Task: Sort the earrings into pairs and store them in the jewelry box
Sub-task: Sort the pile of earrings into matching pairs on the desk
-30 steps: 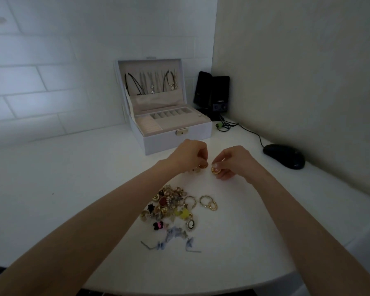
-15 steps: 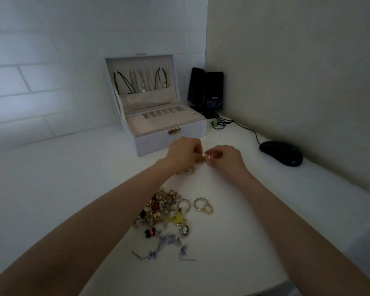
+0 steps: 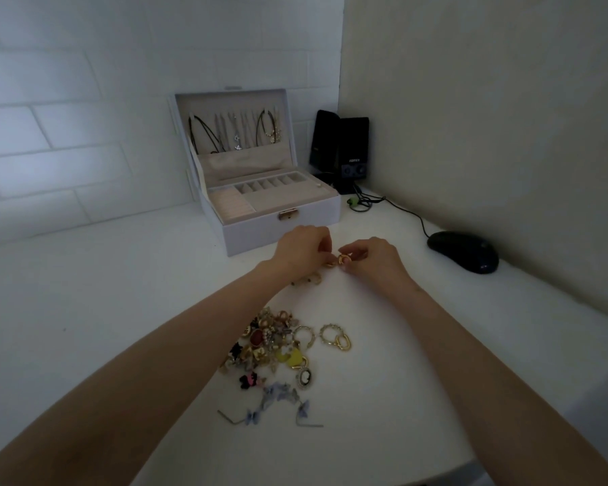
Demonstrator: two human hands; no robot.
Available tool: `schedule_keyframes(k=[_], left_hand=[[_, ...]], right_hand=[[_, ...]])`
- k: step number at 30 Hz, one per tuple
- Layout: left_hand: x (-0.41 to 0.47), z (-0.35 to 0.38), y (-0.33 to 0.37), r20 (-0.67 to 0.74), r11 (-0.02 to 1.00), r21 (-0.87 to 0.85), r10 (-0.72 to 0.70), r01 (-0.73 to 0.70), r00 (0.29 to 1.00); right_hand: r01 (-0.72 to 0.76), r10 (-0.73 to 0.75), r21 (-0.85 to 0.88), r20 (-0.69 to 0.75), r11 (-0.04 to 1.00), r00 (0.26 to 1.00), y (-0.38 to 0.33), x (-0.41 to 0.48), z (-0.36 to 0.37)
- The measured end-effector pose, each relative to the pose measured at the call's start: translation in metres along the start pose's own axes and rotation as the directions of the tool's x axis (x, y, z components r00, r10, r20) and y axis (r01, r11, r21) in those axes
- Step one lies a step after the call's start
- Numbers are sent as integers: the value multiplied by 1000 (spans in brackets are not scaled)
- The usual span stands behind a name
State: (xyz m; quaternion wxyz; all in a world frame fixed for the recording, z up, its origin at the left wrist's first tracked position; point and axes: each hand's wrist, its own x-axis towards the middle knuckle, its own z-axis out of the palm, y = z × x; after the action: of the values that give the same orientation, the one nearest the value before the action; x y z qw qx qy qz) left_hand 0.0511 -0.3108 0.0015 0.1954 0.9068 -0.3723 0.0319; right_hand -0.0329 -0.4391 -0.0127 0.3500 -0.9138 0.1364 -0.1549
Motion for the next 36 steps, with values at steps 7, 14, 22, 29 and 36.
schedule_keyframes(k=[7,14,22,29,36], left_hand=[[-1,-5,-3,33,999,30,23,-24,999],[-1,-6,0,63,991,122,47,-54,997],[2,-9,4,77,988,121,91,-100,993],[4,-8,12,45,993,20,114,-115,992],[14,-14,18,245,973,191,79,-128,966]], right_hand=[[15,-15,-16,-6,1000,1000,1,0,1],[39,-41,-59,-28,998,999,-2,-3,-2],[21,-23,-39,-45,999,999,1,-2,-6],[23,-25,-55,-36,998,999,3,0,-3],[0,-3,-70,-48,998,999,3,-2,-7]])
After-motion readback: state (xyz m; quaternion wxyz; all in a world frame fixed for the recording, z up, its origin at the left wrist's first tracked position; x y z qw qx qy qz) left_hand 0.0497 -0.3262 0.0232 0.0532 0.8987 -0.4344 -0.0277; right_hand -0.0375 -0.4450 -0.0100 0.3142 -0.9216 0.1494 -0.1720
